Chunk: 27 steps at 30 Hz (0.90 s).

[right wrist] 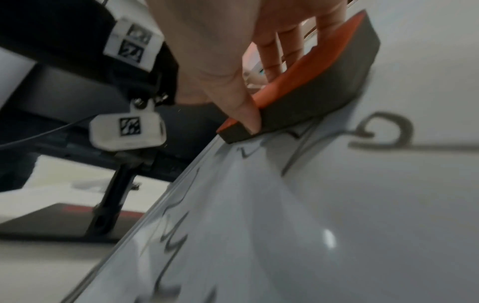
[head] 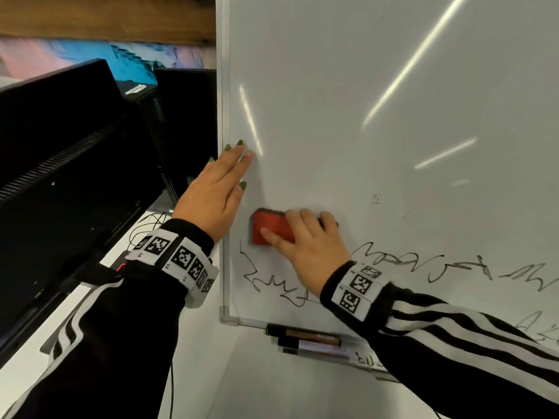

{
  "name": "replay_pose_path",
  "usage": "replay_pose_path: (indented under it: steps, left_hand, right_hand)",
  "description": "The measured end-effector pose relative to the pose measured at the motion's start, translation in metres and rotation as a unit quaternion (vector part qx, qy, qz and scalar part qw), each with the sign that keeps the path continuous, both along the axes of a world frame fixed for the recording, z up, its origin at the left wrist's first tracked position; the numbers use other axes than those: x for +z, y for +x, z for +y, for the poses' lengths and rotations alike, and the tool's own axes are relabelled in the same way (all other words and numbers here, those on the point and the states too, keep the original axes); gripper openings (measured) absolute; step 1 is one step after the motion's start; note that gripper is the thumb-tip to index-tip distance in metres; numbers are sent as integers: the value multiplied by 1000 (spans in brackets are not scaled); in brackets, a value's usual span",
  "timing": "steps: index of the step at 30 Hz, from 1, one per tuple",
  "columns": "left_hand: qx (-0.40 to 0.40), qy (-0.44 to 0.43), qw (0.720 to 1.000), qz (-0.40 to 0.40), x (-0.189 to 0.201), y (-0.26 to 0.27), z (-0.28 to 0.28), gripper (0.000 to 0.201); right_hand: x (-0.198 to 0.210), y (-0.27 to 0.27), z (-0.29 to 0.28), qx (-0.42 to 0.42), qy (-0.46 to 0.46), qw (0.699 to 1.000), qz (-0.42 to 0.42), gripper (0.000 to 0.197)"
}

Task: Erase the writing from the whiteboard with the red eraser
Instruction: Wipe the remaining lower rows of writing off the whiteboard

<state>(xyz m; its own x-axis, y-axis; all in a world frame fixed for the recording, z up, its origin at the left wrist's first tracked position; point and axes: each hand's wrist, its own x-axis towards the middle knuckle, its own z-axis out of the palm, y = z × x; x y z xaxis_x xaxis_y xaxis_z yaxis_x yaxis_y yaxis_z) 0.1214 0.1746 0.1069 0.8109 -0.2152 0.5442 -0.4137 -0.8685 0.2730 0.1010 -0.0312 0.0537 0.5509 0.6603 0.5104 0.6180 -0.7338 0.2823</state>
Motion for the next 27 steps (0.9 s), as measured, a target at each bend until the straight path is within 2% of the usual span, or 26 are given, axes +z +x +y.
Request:
replay_pose_path:
  steps: [4, 9, 12, 15, 18, 20, 22, 24, 27]
  left_hand:
    - [1, 11, 1000, 12, -3, 1, 4, 54]
    - [5, 12, 1000, 15, -7, 0, 4, 53]
    - [6, 14, 1000, 16, -10, 0, 5, 53]
    - [11, 8, 1000, 15, -13, 1, 2, 53]
    - [23, 16, 1000, 14, -15, 2, -2, 55]
    - [38, 23, 999, 11, -15, 1, -4, 55]
    - [46, 30, 998, 10, -16, 0, -6, 55]
    - [50, 36, 998, 7, -17, 0, -7, 56]
    - [53, 32, 998, 10, -19, 0, -9, 57]
  right_hand:
    - [3, -5, 22, -51, 25, 998, 5, 52]
    - [-52, -33, 28, 31, -86, 995, 32, 44]
    - [-46, -27, 12, 30, -24, 999, 12, 41]
    - [-25, -11, 11, -30, 36, 999, 6, 53]
    - [-33, -15, 22, -28, 35, 999, 1, 50]
    - [-52, -26, 23, 10, -16, 1000, 7, 43]
    - [-63, -31, 11, 38, -53, 997, 30, 46]
    - [-54, -28, -8, 37, -21, 999, 29, 48]
    - [-29, -18, -28, -38, 45, 998, 5, 60]
